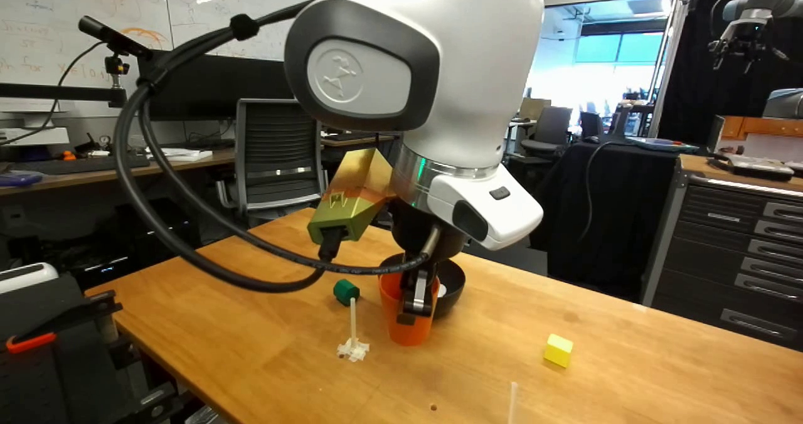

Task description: Pour the contents in the orange cup into the black bowl

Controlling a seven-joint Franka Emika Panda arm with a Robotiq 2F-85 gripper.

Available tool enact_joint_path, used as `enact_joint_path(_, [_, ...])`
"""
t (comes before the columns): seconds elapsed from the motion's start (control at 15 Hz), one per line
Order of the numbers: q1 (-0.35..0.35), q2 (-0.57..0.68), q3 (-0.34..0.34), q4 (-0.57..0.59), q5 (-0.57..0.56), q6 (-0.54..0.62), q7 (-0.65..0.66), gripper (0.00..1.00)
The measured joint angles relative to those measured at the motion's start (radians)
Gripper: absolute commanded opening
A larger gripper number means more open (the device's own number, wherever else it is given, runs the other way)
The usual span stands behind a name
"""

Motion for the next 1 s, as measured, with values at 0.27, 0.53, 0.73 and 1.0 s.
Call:
enact_joint_path(0.27, [0.048,0.075,-0.065,0.098,0.001,-0.09,0.011,0.06])
enact_joint_path(0.53, [0.052,0.159,-0.085,0.195,0.002,-0.142,0.026,0.05])
enact_joint_path(0.73, [0.052,0.21,-0.093,0.249,0.002,-0.155,0.046,0.05])
enact_joint_path(1.0, [0.052,0.255,-0.095,0.296,0.003,-0.16,0.062,0.06])
